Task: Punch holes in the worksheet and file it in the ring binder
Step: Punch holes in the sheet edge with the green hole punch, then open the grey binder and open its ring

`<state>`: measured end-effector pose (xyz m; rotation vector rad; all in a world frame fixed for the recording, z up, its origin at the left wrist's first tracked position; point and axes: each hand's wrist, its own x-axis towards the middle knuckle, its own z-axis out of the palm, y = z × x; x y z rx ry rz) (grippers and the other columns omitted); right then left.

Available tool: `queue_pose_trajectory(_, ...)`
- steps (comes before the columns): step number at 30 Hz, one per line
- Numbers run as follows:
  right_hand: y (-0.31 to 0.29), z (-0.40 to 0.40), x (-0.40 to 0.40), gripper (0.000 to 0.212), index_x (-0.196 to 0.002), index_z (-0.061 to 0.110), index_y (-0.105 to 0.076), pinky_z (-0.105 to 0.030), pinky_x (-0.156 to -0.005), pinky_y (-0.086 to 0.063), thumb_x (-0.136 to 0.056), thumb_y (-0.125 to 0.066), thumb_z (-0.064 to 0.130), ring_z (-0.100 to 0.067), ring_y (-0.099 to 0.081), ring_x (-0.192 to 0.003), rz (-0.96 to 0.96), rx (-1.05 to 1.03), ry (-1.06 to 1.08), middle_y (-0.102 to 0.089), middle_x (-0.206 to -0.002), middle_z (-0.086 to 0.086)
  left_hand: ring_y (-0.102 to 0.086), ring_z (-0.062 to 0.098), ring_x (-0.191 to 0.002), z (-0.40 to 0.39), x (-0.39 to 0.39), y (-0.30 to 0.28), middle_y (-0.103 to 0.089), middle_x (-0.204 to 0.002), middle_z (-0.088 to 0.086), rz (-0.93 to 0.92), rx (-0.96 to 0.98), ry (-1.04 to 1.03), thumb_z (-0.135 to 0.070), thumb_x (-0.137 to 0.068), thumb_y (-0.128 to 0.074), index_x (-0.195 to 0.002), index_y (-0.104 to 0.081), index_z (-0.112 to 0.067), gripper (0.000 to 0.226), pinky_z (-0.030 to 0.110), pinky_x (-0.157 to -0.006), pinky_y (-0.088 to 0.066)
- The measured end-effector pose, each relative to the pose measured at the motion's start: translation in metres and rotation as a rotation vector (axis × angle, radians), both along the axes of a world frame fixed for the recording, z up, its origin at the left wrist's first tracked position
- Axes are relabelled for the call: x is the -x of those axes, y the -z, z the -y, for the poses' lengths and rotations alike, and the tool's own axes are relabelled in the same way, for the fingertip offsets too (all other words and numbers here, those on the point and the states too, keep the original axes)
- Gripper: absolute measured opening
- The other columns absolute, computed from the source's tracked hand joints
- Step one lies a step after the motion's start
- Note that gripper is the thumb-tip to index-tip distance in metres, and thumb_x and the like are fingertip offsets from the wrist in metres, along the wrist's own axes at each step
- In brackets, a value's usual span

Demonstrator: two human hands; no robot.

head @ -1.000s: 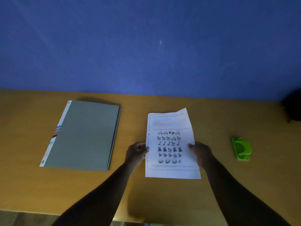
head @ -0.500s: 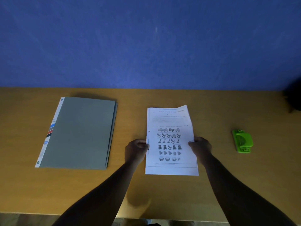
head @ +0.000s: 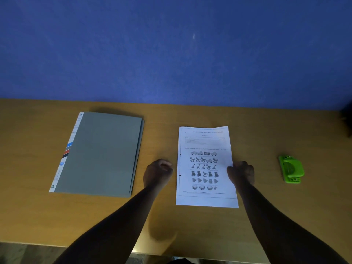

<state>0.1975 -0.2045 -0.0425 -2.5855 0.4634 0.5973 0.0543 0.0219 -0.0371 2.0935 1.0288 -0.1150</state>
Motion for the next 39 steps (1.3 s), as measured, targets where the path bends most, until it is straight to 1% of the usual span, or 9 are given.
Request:
queue_pose_trajectory(4,-0.013,-0.013,0.006,0.036,-0.111,0.008,-0.059,-0.042,-0.087,-0.051,-0.078,-0.059,0.02,-0.033,-0.055,-0.103,0.094,0.026,0.018,-0.055,-0.116,-0.015,-0.064,-0.004,-0.075,-0.014,0.003,-0.01,-0.07,-0.086,-0.023,0.06,-0.101,-0.006,-0.033,-0.084,-0.067,-0.09,-0.07,-0.035,0.007,0.019,-0.06,-0.052)
queue_pose_trajectory(9,-0.017,-0.035,0.009,0.035,-0.113,0.012,-0.061,-0.031,-0.078,-0.048,-0.079,-0.059,0.021,-0.026,-0.059,-0.1,0.14,-0.064,-0.116,-0.06,-0.115,-0.009,-0.063,-0.005,-0.081,-0.039,0.011,-0.019,-0.069,-0.089,-0.024,0.094,-0.164,-0.031,-0.032,-0.086,-0.064,-0.092,-0.069,-0.036,0.009,0.017,-0.061,-0.048)
queue_pose_trajectory(14,-0.025,-0.072,0.014,0.027,-0.101,0.013,-0.07,-0.02,-0.06,-0.046,-0.083,-0.057,0.029,-0.019,-0.067,-0.08,0.033,-0.13,-0.269,-0.074,-0.098,-0.004,-0.059,0.003,-0.093,-0.066,0.029,-0.02,-0.068,-0.094,-0.02,0.09,-0.277,-0.034,-0.028,-0.087,-0.063,-0.095,-0.069,-0.037,0.014,0.027,-0.068,-0.053)
queue_pose_trajectory(20,-0.024,-0.128,0.048,0.017,-0.085,0.015,-0.071,-0.025,-0.067,-0.05,-0.085,-0.062,0.029,-0.019,-0.068,-0.08,-0.097,-0.306,-0.364,-0.072,-0.08,-0.001,-0.066,0.013,-0.098,-0.101,0.064,-0.021,-0.072,-0.109,-0.007,0.07,-0.41,-0.049,-0.01,-0.088,-0.052,-0.112,-0.07,-0.03,0.036,0.038,-0.088,-0.054)
queue_pose_trajectory(25,-0.02,-0.163,0.075,0.023,-0.102,0.018,-0.066,-0.033,-0.075,-0.056,-0.082,-0.067,0.031,-0.019,-0.068,-0.089,-0.238,-0.507,-0.384,-0.07,-0.095,-0.003,-0.065,0.018,-0.105,-0.118,0.094,-0.028,-0.071,-0.114,-0.002,0.108,-0.508,-0.063,0.002,-0.079,-0.058,-0.115,-0.07,-0.023,0.046,0.039,-0.09,-0.055)
queue_pose_trajectory(28,-0.02,-0.182,0.085,0.023,-0.105,0.017,-0.063,-0.029,-0.072,-0.054,-0.086,-0.067,0.03,-0.019,-0.07,-0.085,-0.271,-0.533,-0.449,-0.07,-0.09,-0.003,-0.063,0.021,-0.112,-0.127,0.111,-0.028,-0.069,-0.119,-0.001,0.102,-0.523,-0.086,0.003,-0.074,-0.062,-0.117,-0.068,-0.02,0.049,0.043,-0.092,-0.055)
queue_pose_trajectory(31,-0.021,-0.197,0.093,0.025,-0.107,0.013,-0.064,-0.03,-0.072,-0.055,-0.087,-0.068,0.026,-0.02,-0.07,-0.082,-0.295,-0.556,-0.422,-0.07,-0.085,-0.004,-0.058,0.024,-0.119,-0.138,0.126,-0.024,-0.066,-0.125,0.0,0.068,-0.524,-0.142,-0.001,-0.075,-0.063,-0.12,-0.065,-0.02,0.049,0.046,-0.096,-0.051)
queue_pose_trajectory(36,-0.015,-0.215,0.105,0.032,-0.112,0.015,-0.064,-0.042,-0.088,-0.057,-0.085,-0.069,0.03,-0.024,-0.067,-0.099,-0.302,-0.514,-0.463,-0.069,-0.107,-0.007,-0.056,0.027,-0.121,-0.163,0.149,-0.022,-0.063,-0.13,0.003,0.059,-0.542,-0.272,-0.029,-0.084,-0.064,-0.125,-0.061,-0.02,0.041,0.049,-0.096,-0.051)
queue_pose_trajectory(39,-0.013,-0.224,0.114,0.037,-0.116,0.013,-0.063,-0.044,-0.091,-0.056,-0.083,-0.069,0.03,-0.025,-0.065,-0.102,-0.331,-0.512,-0.433,-0.068,-0.111,-0.009,-0.05,0.028,-0.126,-0.173,0.163,-0.024,-0.057,-0.137,0.003,0.025,-0.532,-0.305,-0.055,-0.079,-0.067,-0.13,-0.055,-0.022,0.062,0.049,-0.1,-0.048)
